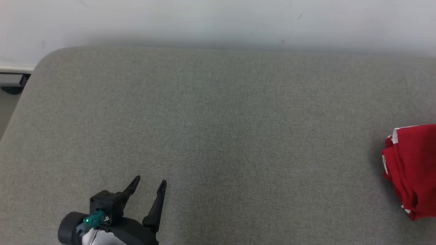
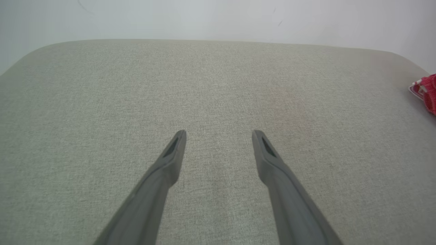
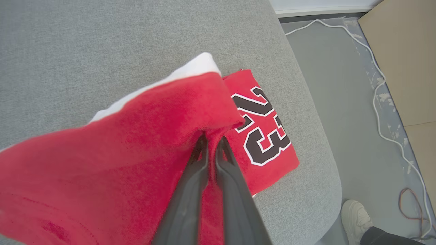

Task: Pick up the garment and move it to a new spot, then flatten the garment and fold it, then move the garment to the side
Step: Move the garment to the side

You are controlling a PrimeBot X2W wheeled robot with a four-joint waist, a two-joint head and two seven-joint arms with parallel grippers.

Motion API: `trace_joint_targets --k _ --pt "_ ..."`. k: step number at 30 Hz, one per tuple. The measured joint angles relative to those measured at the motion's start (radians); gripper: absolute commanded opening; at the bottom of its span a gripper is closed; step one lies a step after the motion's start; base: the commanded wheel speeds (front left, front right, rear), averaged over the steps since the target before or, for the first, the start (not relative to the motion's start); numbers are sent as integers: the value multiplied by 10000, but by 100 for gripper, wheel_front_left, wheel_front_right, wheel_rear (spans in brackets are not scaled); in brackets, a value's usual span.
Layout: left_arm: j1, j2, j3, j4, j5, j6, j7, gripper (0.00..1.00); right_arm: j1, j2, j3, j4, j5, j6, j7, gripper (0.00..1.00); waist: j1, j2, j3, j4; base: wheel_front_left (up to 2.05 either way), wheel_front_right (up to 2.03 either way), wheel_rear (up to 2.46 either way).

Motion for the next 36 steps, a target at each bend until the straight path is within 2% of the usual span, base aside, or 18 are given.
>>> trace_joint_targets --k 9,15,16,17,18,26,29,32,36 --pt "-532 -4 -36 44 42 -94 82 100 -283 -201 165 610 -1158 0 -364 0 0 0 790 50 0 0 0" --pt "-710 -4 -56 144 48 -165 144 100 -328 -481 138 1137 -1511 0 -863 0 0 0 1000 93 0 0 0" --pt "-710 4 -54 157 59 -165 144 100 -349 -470 163 1195 -1484 0 -982 33 0 0 1008 94 0 0 0" --pt "-710 6 -52 169 75 -165 144 100 -412 -430 144 1260 -1463 0 -1074 93 0 0 1014 94 0 0 0" --pt "-710 6 -54 174 98 -165 144 100 -488 -426 198 1321 -1453 0 -1200 100 0 0 1020 93 0 0 0" --pt "-751 8 -56 441 117 -167 136 100 -846 -161 531 1852 -1423 15 -2485 100 -1 0 890 70 0 0 0" --pt "-762 -2 -31 508 117 -167 -19 100 -1081 -19 594 1850 -1289 134 -3139 100 -1 0 738 44 0 0 0" --pt "-911 -31 23 596 115 -165 -213 100 -1118 144 648 1837 -984 431 -3827 100 -2 0 530 11 0 0 0" --pt "-919 -59 230 836 113 -105 -535 100 -1054 673 872 1733 -642 955 -4780 100 -2 0 166 -54 0 0 0"
